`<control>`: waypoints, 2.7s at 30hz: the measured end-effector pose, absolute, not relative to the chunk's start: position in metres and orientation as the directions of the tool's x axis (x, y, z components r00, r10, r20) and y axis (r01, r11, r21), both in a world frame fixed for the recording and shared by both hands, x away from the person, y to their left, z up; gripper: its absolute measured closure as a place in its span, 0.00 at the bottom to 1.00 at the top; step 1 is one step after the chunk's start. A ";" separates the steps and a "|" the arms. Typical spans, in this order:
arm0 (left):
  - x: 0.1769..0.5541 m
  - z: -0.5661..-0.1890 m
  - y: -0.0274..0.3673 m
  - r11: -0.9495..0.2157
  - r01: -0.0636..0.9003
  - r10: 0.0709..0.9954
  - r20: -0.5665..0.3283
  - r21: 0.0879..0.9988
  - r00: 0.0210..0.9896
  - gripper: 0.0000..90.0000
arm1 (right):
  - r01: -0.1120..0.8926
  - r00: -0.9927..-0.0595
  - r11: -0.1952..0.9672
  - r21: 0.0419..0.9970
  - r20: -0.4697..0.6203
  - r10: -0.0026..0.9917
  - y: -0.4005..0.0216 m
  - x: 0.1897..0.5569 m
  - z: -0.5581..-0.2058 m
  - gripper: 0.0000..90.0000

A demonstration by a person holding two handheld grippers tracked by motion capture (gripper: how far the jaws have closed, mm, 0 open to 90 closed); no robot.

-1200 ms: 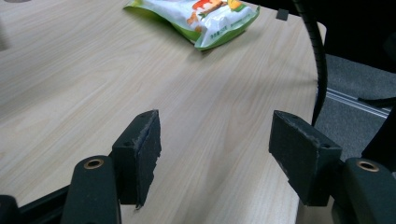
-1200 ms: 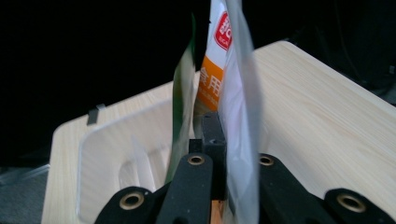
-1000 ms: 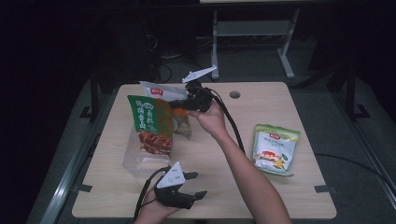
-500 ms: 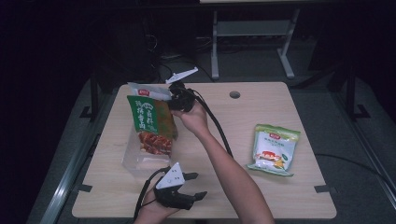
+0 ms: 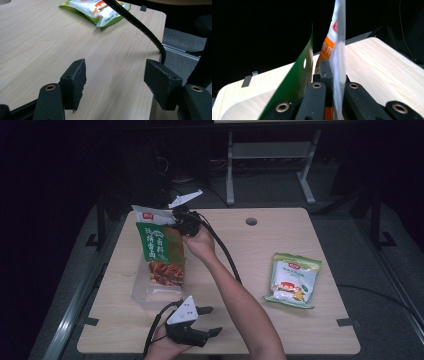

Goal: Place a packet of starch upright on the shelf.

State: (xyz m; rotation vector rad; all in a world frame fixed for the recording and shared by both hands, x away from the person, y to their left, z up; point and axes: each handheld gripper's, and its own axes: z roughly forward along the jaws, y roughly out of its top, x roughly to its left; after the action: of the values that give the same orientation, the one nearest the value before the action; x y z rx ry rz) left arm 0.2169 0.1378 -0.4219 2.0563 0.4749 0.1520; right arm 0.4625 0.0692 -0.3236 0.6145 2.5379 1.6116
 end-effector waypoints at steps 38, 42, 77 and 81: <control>0.218 -0.421 0.139 -0.446 0.268 0.389 -0.085 0.854 0.917 0.37 | 0.394 -0.900 0.346 0.852 0.281 0.333 0.067 0.484 -0.368 0.92; 0.218 -0.421 0.138 -0.445 0.271 0.388 -0.089 0.853 0.918 0.37 | 0.403 -0.892 0.333 0.852 0.285 0.351 0.058 0.486 -0.363 0.92; 0.216 -0.422 0.136 -0.448 0.272 0.383 -0.092 0.852 0.919 0.38 | 0.486 -0.863 0.449 0.750 0.329 0.383 0.045 0.474 -0.395 0.81; 0.216 -0.422 0.137 -0.445 0.274 0.386 -0.094 0.852 0.918 0.38 | 0.509 -0.852 0.467 0.723 0.346 0.393 0.043 0.472 -0.404 0.77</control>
State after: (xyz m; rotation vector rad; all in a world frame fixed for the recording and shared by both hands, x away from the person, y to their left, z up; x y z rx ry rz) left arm 0.2160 0.1375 -0.4217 2.0607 0.4731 0.1389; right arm 0.4723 0.0427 -0.4040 0.8663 2.8003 1.4544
